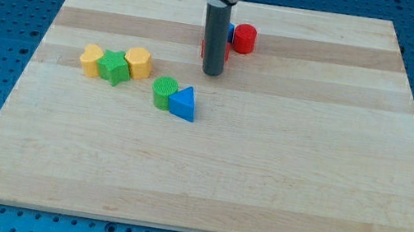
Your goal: Move the blue triangle closer to red star
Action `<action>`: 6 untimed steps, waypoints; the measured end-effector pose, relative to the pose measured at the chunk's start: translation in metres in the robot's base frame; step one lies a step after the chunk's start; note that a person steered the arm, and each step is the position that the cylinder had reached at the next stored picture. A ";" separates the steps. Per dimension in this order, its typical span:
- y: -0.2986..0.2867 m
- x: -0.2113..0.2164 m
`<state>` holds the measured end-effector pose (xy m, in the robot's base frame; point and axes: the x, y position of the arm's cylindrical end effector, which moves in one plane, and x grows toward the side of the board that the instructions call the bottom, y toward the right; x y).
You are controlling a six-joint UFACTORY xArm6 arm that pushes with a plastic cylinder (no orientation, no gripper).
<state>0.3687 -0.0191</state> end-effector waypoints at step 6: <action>-0.035 0.131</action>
